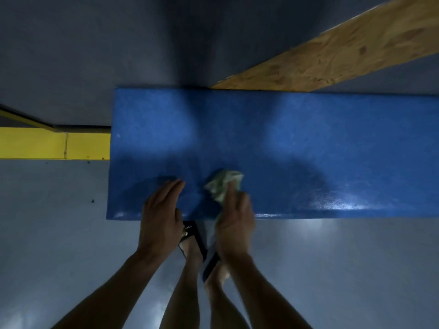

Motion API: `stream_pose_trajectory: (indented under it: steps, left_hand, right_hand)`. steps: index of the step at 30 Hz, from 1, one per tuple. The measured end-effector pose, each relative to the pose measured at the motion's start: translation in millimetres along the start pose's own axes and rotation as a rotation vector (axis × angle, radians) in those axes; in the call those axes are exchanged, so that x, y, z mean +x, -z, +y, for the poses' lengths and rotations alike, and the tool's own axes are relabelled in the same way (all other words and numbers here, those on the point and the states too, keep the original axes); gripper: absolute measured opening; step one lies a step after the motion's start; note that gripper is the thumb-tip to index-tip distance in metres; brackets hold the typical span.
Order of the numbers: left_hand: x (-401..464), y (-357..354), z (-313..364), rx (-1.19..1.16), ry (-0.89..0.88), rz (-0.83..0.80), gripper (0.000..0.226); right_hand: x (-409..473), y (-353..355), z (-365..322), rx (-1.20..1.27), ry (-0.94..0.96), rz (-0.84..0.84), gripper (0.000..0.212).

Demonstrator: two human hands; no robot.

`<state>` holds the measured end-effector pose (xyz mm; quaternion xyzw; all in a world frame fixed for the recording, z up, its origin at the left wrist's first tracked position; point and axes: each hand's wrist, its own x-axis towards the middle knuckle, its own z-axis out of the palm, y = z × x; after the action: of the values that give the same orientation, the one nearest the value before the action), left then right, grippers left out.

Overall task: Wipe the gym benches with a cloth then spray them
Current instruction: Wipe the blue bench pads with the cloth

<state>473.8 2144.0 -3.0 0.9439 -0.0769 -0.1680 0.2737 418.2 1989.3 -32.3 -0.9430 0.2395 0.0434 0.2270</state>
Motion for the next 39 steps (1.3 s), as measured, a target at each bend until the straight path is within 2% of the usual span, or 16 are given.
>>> stream_pose_trajectory:
  steps: [3,6,8,10,12,16,19,23,25,27,29,31,33,36,39]
  left_hand:
    - [-5.2,0.9,0.4,0.02,0.015,-0.014,0.067]
    - [-10.1,2.7,0.4,0.025,-0.007,-0.018,0.068]
    - [-13.5,3.4,1.5,0.036,-0.013,-0.016,0.067]
    - [-16.9,2.0,2.8,0.031,-0.015,-0.017,0.066]
    - [-20.2,-0.3,3.3,0.024,-0.017,-0.019,0.066]
    - [-23.7,-1.3,7.4,0.028,0.006,-0.019,0.066]
    - [-25.2,-0.2,10.7,0.0,0.005,-0.012,0.066]
    - [-25.6,2.3,7.4,0.001,-0.005,-0.012,0.063]
    - [-26.5,4.8,6.2,-0.003,0.006,-0.009,0.062]
    - [-27.5,8.7,3.9,-0.009,0.021,0.0,0.063]
    - [-27.9,13.8,-2.1,-0.012,0.033,-0.004,0.061]
    - [-26.3,18.5,-10.1,-0.018,0.05,-0.016,0.06]
    - [-25.7,22.9,-21.3,-0.012,0.055,-0.03,0.06]
    - [-22.4,31.4,-34.5,-0.02,0.029,-0.036,0.06]
    - [-21.2,42.7,-44.4,-0.039,0.021,-0.025,0.061]
  right_hand:
    - [-8.1,1.0,-20.8,-0.045,0.277,-0.126,0.069]
    - [12.4,24.9,24.4,-0.183,0.432,-0.148,0.066]
    - [25.2,47.0,72.2,-0.241,0.354,-0.092,0.066]
    - [33.2,74.8,116.2,-0.234,0.156,-0.065,0.082]
    - [34.4,99.2,144.1,-0.181,-0.04,-0.074,0.086]
    - [23.3,88.4,132.6,-0.053,-0.235,0.035,0.08]
    - [2.8,50.8,81.7,0.089,-0.183,0.069,0.072]
    - [-23.6,30.0,24.3,0.092,0.026,-0.2,0.078]
    - [-20.6,35.1,22.5,0.054,0.139,-0.257,0.072]
    - [-8.0,46.0,41.5,-0.011,0.176,-0.217,0.062]
    - [4.5,63.1,72.8,-0.078,0.102,-0.138,0.05]
    - [18.4,86.8,102.6,-0.089,-0.105,-0.043,0.033]
    - [28.7,101.0,118.8,-0.116,-0.26,0.008,0.034]
    - [29.0,91.6,104.5,-0.138,-0.285,0.067,0.037]
    - [9.3,47.5,50.8,-0.041,-0.246,0.102,0.047]
